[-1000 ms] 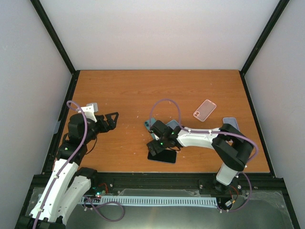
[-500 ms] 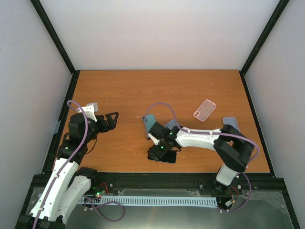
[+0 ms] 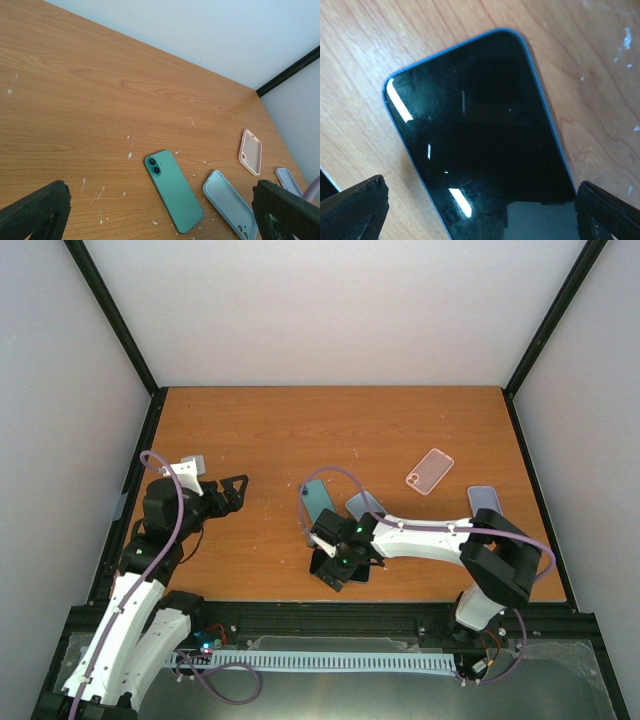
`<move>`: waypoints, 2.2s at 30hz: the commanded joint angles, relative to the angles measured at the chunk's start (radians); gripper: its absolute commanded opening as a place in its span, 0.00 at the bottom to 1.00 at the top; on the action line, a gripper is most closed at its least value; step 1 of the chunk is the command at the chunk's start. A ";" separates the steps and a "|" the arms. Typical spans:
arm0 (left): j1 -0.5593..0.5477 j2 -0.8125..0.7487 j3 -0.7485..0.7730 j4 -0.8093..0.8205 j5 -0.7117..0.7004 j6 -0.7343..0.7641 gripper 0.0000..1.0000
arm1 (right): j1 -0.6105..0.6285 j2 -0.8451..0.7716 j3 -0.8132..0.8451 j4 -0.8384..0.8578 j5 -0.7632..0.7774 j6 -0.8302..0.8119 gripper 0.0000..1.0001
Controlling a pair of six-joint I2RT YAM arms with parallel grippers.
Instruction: Put the phone into the phone case
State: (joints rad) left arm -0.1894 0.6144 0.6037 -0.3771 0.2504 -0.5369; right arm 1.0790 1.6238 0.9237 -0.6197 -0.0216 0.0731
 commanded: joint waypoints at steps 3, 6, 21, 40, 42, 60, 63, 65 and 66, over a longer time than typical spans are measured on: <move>-0.004 -0.026 0.016 -0.001 -0.007 0.015 0.99 | 0.025 0.056 0.045 -0.040 0.123 -0.026 1.00; -0.004 -0.031 0.016 0.000 -0.007 0.015 0.99 | 0.025 0.063 0.037 -0.021 0.135 -0.034 1.00; -0.004 -0.038 0.018 -0.003 -0.018 0.016 0.99 | -0.008 0.175 0.037 0.057 0.108 0.048 0.89; -0.004 -0.045 0.014 0.000 -0.038 0.014 1.00 | -0.059 0.079 -0.010 0.100 0.021 0.201 0.88; -0.004 -0.043 0.017 -0.005 -0.036 0.012 0.99 | -0.058 0.062 -0.021 0.082 0.019 0.171 0.89; -0.003 -0.055 0.017 -0.013 -0.050 0.007 0.99 | -0.021 0.123 0.005 0.092 0.084 0.074 0.80; -0.004 -0.056 0.019 -0.014 -0.048 0.008 1.00 | -0.022 0.098 0.004 0.095 0.087 0.082 0.76; -0.004 -0.057 0.019 -0.014 -0.049 0.008 0.99 | -0.024 0.074 0.006 0.087 0.077 0.083 0.73; -0.004 -0.058 0.019 -0.014 -0.050 0.008 0.99 | -0.024 0.062 0.009 0.080 0.075 0.083 0.72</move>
State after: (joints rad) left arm -0.1894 0.5709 0.6037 -0.3805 0.2096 -0.5369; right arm 1.0500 1.7134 0.9482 -0.5037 0.0490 0.1585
